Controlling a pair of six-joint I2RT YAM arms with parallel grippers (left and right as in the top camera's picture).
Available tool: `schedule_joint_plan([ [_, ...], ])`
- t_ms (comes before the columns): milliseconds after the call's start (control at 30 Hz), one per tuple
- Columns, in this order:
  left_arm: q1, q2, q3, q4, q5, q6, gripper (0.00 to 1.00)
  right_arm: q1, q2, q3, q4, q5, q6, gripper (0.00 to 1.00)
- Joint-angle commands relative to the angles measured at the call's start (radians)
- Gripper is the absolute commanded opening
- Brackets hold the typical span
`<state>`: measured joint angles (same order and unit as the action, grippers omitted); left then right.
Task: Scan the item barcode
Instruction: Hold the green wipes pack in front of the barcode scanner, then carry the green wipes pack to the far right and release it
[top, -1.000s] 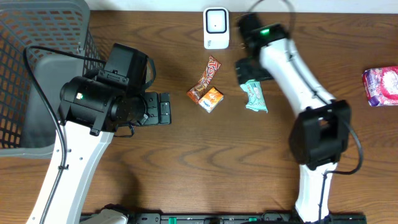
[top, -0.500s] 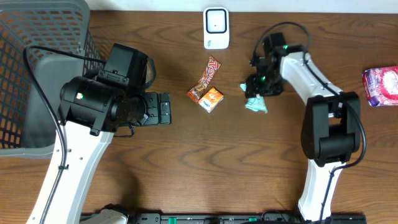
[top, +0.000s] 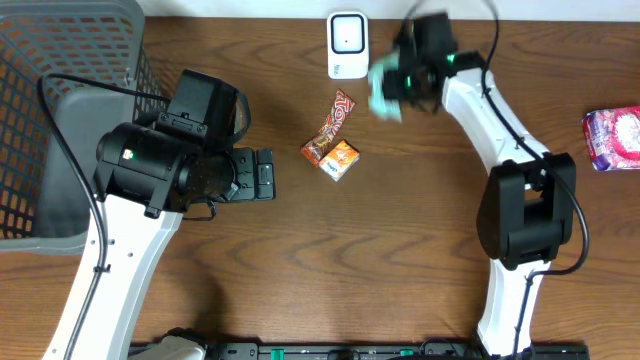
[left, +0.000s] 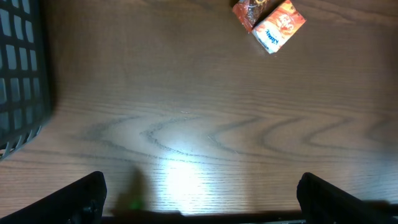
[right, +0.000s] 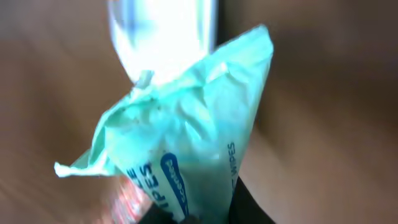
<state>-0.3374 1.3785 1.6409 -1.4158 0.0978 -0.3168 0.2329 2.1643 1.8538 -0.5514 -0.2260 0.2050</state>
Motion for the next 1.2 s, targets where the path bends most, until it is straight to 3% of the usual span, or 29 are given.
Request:
schedule_joint_plan([
  [0,0.003,0.000,0.016,-0.005,-0.016,0.002,0.98,0.028,-0.015,0.029,0.134,-0.003,0.080,0.01],
  [133,0.003,0.000,0.016,-0.005,-0.017,0.002,0.98,0.072,0.004,0.029,0.274,0.174,0.171,0.01],
  [367,0.003,0.000,0.016,-0.005,-0.016,0.002,0.98,0.150,0.101,0.029,0.431,0.341,0.172,0.01],
  [700,0.003,0.000,0.016,-0.005,-0.016,0.002,0.98,0.150,0.140,0.029,0.510,0.423,0.057,0.01],
  [933,0.003,0.000,0.016,-0.005,-0.016,0.002,0.98,0.103,0.089,0.054,0.334,0.565,0.026,0.01],
  [1167,0.003,0.000,0.016,-0.005,-0.016,0.002,0.98,-0.096,0.000,0.054,0.008,0.862,0.021,0.01],
])
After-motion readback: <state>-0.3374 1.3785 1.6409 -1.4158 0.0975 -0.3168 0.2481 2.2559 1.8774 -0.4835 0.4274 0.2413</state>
